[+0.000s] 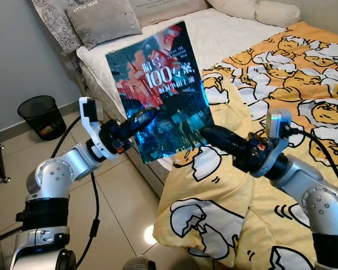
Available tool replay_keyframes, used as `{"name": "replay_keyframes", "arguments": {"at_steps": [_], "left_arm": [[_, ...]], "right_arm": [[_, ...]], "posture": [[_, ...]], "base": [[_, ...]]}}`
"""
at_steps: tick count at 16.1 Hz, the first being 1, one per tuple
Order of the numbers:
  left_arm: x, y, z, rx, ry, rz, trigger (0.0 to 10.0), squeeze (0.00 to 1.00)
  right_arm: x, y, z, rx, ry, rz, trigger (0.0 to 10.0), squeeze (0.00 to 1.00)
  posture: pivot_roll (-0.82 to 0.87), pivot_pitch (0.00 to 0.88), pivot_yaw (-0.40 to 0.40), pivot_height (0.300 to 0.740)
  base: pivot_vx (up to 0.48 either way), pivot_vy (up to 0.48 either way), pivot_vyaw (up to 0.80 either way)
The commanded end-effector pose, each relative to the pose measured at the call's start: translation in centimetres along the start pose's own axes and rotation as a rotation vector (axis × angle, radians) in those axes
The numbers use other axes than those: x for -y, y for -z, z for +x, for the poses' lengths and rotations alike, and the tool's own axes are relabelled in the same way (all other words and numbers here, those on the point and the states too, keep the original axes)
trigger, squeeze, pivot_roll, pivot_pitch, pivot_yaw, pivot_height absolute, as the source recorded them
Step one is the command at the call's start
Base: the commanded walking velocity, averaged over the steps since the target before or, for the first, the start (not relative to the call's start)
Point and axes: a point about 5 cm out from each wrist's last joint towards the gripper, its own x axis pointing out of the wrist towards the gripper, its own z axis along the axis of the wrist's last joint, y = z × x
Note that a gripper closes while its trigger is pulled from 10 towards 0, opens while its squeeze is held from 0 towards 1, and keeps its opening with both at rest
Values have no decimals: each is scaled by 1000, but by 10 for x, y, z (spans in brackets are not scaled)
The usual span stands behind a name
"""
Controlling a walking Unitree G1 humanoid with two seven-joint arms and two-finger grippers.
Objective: Clean up the room
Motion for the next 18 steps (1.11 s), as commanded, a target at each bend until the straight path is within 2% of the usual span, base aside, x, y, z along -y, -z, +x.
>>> {"name": "replay_keyframes", "arguments": {"at_steps": [1,4,5,6,12,13,14,15,18], "left_arm": [[3,-4,3,-8,25,5,0,0],[2,-6,5,-11,25,7,0,0],[2,-6,5,-12,24,8,0,0],[1,-5,6,-14,24,8,0,0],[0,-3,9,-19,29,9,0,0],[0,-3,9,-20,30,10,0,0],[0,-3,9,-21,30,10,0,0],[0,-3,9,-22,30,11,0,0],[0,-3,9,-24,24,14,0,0]], "right_arm": [[-4,-6,6,31,-44,2,10000,1000],[-6,-6,12,35,-45,-14,10000,1000],[-8,-5,15,38,-58,-13,10000,298],[-10,-4,17,38,-72,-5,10000,0],[-16,3,26,29,-122,31,10000,0],[-16,3,26,30,-126,36,1843,0],[-16,4,27,32,-126,38,1843,0],[-16,4,27,35,-125,44,0,0],[-14,5,27,35,-120,55,0,0]], "posture": [[-17,0,73,740],[-19,0,79,740],[-19,0,79,740],[-19,0,80,740],[-18,0,79,740],[-18,0,80,740],[-18,0,80,740],[-18,0,80,740],[-17,0,80,740]], "base": [[0,0,0],[0,0,0],[0,0,0],[0,0,0],[0,0,0],[0,0,0],[0,0,0],[0,0,0],[0,0,0]]}}
